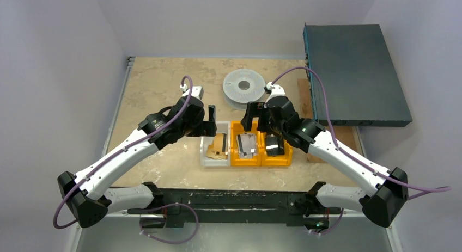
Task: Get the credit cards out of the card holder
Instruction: Move the storage box to the center of the board.
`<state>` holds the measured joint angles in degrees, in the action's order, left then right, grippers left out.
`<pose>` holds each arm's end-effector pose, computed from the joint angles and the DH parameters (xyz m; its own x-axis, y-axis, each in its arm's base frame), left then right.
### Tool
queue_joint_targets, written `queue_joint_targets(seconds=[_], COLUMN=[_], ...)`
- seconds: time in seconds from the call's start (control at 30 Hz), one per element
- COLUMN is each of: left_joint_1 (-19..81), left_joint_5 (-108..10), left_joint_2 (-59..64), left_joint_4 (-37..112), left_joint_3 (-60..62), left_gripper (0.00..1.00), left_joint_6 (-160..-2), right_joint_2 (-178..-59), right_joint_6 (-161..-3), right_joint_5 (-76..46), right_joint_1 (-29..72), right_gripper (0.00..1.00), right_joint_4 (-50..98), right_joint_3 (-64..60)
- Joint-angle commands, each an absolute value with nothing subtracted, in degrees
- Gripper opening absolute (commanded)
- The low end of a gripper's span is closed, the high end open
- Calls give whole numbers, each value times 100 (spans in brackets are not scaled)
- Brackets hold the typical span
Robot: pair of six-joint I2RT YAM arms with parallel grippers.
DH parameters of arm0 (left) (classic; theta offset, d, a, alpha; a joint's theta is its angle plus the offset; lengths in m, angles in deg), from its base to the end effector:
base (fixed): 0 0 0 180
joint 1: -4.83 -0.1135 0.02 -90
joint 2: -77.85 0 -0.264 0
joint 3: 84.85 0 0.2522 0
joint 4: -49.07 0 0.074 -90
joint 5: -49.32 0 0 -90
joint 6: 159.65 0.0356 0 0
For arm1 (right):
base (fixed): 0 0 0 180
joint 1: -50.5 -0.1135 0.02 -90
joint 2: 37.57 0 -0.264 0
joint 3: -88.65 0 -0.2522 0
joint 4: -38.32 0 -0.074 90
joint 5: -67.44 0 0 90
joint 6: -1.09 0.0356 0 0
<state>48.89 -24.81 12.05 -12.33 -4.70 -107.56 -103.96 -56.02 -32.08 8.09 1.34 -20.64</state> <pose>0.1720 -0.1529 0.3376 -0.7437 -0.1027 -0.6606 0.0989 0.9603 -0.2607 0.1942 0.1694 0.3155 -0.6399 0.1408 -0.7554 -0.2558 0.8880 0.3822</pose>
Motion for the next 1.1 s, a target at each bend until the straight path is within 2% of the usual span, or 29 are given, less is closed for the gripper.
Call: queue_joint_targets(seconds=[0.0, 0.5, 0.67, 0.83, 1.07], left_joint_1=[4905, 4912, 5089, 5124, 4648], left_joint_5=[-2342, -3471, -4005, -4042, -3871], left_joint_2=[1281, 962, 375, -188, -1056], left_joint_4=[-1210, -517, -105, 295, 310], left_joint_3=[-309, -534, -530, -627, -460], left_gripper=[100, 100, 100, 100, 100], left_joint_6=[-10733, -11087, -11431, -11620, -11819], right_joint_2=[-10276, -9981, -9740, -9669, -9517], right_joint_6=[-5635, -5604, -5567, -5561, -5585], right_joint_5=[-3364, -3512, -3615, -3642, -3700], right_joint_1=[808, 808, 806, 806, 806], right_gripper=[99, 99, 99, 99, 99], right_joint_4=[103, -146, -210, -312, -475], right_joint_3=[-1852, -1774, -1770, -1752, -1805])
